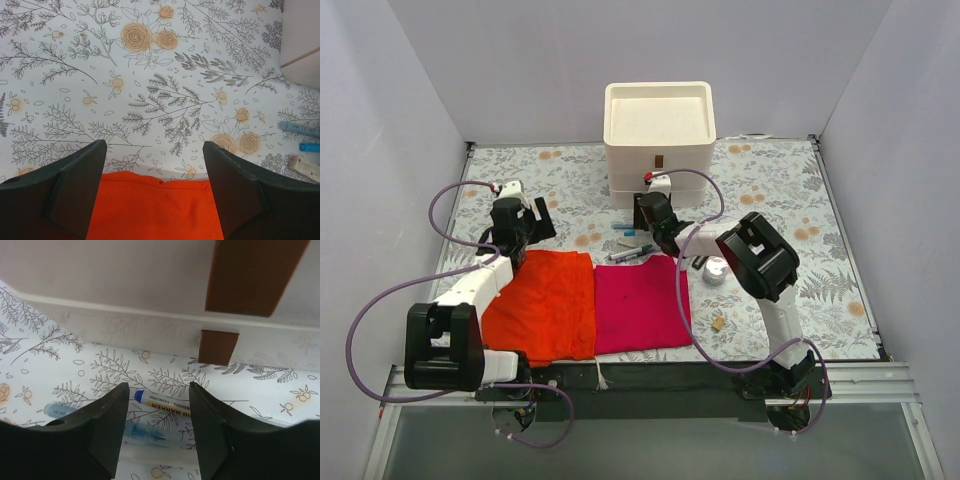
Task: Sort the stationery into containers
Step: Open the drawer in the storage box, then close the drawer in the storage box.
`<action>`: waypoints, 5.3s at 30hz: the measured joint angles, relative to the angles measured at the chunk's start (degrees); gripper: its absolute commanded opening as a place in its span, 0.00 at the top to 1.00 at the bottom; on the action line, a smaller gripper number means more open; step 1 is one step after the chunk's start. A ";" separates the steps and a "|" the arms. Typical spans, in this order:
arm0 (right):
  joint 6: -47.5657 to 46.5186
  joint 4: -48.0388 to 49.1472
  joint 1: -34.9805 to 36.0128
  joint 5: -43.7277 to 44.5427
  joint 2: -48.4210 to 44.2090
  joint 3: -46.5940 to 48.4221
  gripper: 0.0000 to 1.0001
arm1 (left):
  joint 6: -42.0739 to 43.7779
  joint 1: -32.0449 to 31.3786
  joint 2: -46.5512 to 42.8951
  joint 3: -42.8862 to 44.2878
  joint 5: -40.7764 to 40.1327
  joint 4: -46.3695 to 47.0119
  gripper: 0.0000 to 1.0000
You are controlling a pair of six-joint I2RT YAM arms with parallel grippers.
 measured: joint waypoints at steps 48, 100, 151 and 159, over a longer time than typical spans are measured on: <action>-4.04 4.33 -2.45 -2.05 -3.69 -5.46 0.39 | -1.55 1.99 2.56 0.31 3.02 2.10 0.21; -0.28 4.02 -3.30 -4.79 -6.58 -8.26 0.99 | -2.47 2.69 4.46 -0.02 4.57 4.13 0.21; 1.31 2.54 1.95 -6.84 -16.74 -20.11 0.99 | -28.63 -8.13 28.68 15.76 55.01 32.96 1.00; 1.25 2.60 1.70 -7.13 -16.74 -20.20 0.99 | -28.13 -8.37 33.92 17.81 51.58 36.68 1.00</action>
